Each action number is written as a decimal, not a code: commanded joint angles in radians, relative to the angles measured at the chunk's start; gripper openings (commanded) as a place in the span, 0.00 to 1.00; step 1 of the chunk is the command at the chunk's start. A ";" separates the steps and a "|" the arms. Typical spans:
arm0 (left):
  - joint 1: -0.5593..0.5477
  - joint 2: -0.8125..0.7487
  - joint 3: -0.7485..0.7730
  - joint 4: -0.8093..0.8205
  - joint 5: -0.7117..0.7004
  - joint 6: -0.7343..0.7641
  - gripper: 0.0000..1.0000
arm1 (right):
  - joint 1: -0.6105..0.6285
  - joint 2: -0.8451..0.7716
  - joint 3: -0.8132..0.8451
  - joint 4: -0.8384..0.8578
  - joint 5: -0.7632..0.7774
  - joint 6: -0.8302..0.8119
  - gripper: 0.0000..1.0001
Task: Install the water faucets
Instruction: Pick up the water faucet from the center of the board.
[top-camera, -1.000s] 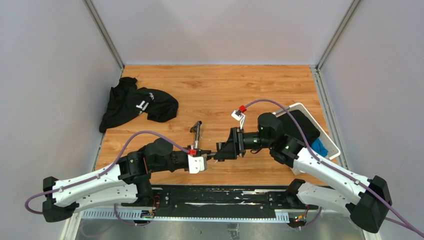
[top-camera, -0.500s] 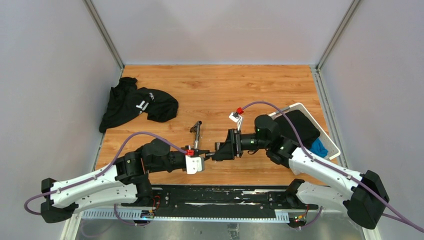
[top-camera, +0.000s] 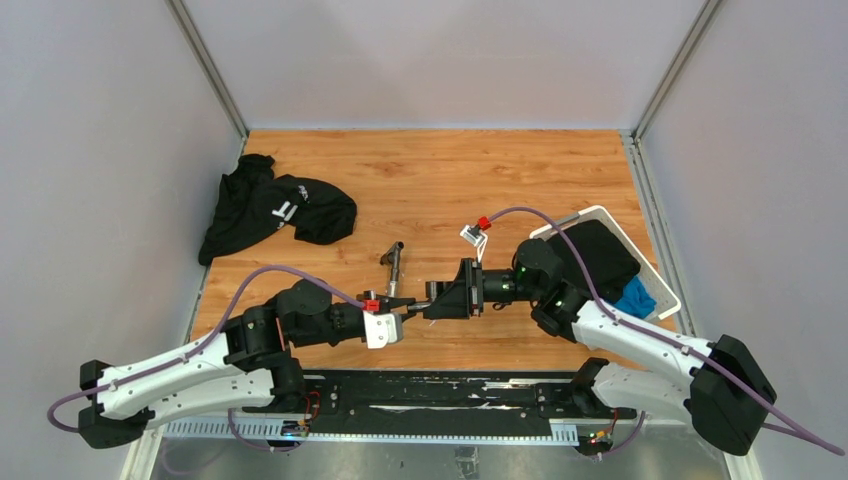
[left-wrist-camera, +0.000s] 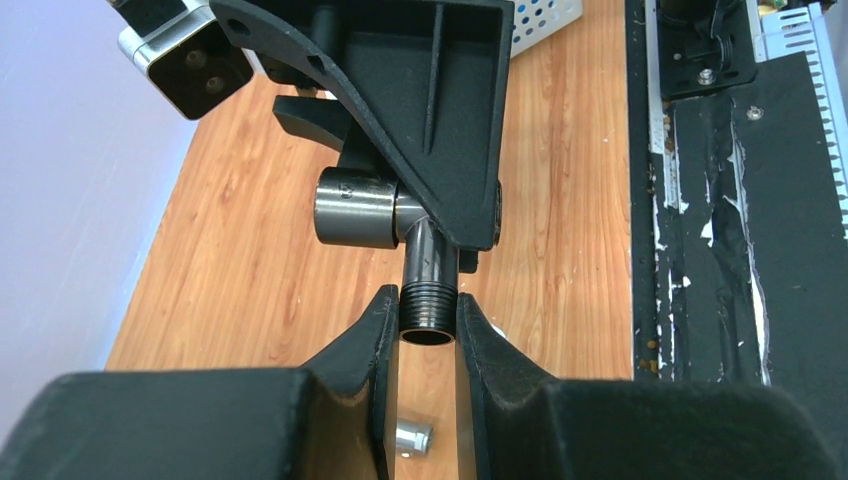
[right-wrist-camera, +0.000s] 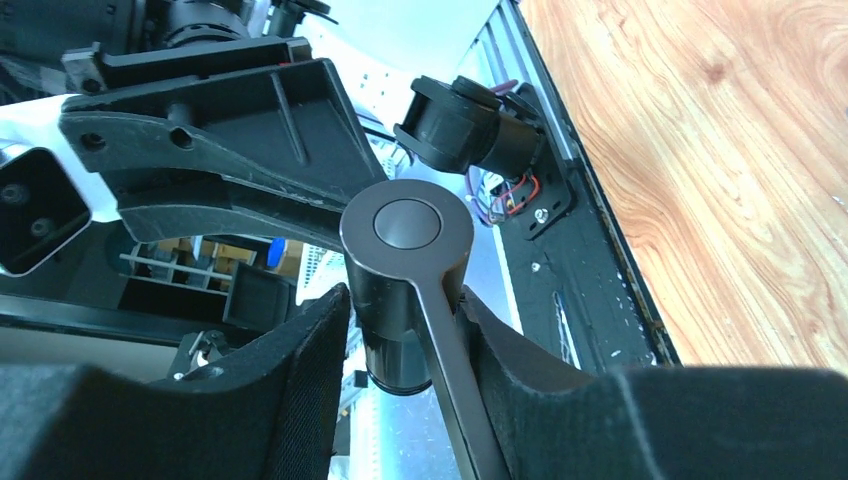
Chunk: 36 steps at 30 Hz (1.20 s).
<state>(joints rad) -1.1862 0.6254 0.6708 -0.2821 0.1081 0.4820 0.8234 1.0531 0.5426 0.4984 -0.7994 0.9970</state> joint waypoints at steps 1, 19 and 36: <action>-0.006 -0.006 -0.013 0.101 0.016 0.000 0.00 | 0.011 0.005 -0.012 0.134 -0.064 0.044 0.40; -0.006 0.003 -0.011 0.109 0.042 0.000 0.00 | 0.017 -0.018 -0.014 0.137 -0.056 0.048 0.05; -0.006 0.012 -0.011 0.115 0.036 -0.003 0.00 | 0.019 -0.003 -0.004 0.198 -0.047 0.081 0.02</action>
<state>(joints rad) -1.1862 0.6151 0.6670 -0.2481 0.1074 0.4793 0.8192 1.0512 0.5259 0.6056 -0.8066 1.0710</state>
